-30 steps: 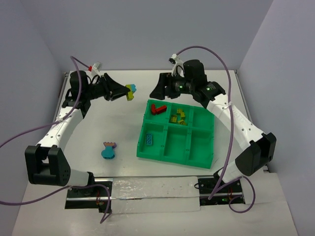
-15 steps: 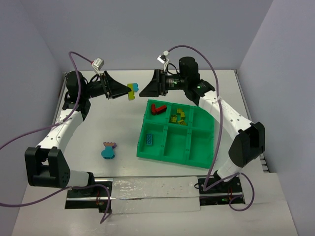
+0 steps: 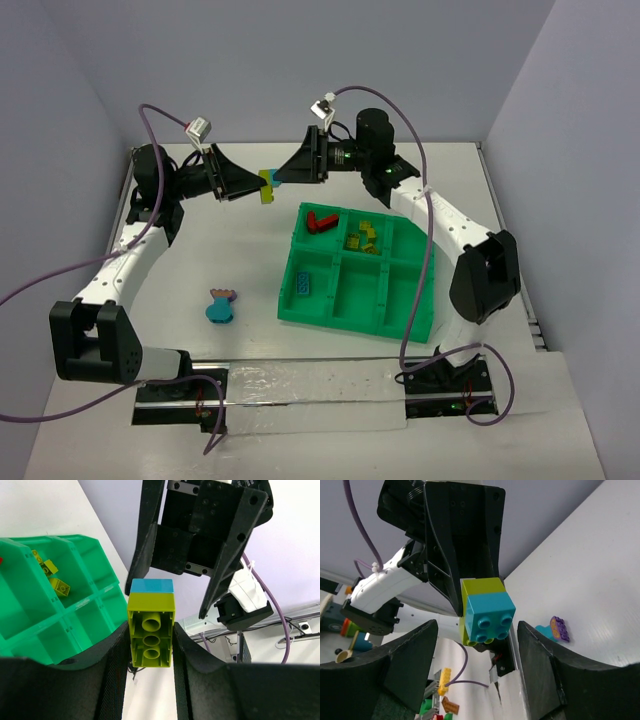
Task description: Sort the legos into containers by color
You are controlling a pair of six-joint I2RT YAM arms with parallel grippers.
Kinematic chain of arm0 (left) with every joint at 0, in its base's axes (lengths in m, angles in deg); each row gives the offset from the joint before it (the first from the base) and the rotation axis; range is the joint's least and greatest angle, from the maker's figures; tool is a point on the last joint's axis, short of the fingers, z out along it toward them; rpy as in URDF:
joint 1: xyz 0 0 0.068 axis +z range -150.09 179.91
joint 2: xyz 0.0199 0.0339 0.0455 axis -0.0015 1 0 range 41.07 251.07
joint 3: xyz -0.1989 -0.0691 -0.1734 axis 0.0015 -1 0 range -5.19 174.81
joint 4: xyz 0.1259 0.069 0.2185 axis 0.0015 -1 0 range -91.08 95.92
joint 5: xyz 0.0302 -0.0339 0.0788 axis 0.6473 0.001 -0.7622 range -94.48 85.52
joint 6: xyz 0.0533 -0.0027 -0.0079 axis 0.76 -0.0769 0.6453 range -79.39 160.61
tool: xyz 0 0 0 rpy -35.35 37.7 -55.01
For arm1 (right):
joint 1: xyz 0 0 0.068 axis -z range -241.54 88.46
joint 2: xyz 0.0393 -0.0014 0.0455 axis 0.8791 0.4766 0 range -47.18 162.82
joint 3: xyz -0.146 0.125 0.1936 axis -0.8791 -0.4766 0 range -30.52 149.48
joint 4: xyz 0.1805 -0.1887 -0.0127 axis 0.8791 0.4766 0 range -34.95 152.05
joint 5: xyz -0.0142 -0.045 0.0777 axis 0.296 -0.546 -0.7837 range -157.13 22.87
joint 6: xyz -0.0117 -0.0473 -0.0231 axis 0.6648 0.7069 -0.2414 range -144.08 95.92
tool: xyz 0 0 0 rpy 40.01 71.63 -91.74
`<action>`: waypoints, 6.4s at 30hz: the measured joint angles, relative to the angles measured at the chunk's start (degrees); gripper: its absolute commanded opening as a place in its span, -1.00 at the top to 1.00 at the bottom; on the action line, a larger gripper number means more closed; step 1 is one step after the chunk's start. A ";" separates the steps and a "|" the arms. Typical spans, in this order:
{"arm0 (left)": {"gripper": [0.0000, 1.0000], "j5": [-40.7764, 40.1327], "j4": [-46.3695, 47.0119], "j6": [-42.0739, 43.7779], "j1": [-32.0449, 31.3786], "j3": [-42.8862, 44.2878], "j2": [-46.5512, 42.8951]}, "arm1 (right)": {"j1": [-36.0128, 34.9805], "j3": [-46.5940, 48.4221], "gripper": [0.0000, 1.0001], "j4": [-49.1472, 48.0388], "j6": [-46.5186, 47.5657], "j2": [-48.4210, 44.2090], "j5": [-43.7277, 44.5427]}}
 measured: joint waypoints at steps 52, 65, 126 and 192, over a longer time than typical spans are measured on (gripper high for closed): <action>1.00 -0.80 -3.00 2.68 -0.99 1.01 -1.83 | -2.08 -2.17 -0.11 -15.59 -12.04 3.61 -3.39; 1.00 -1.83 -6.34 5.09 -0.96 1.96 -1.83 | -1.74 -4.82 -0.37 -15.86 -11.90 3.36 -3.26; 1.00 -26.82 -34.33 22.27 -26.58 26.54 17.47 | 18.93 -26.81 1.00 33.28 18.16 -44.90 43.14; -0.75 -75.34 -81.85 8.36 -7.52 -2.63 -12.17 | -15.48 -27.70 -0.12 33.62 27.46 -17.63 46.38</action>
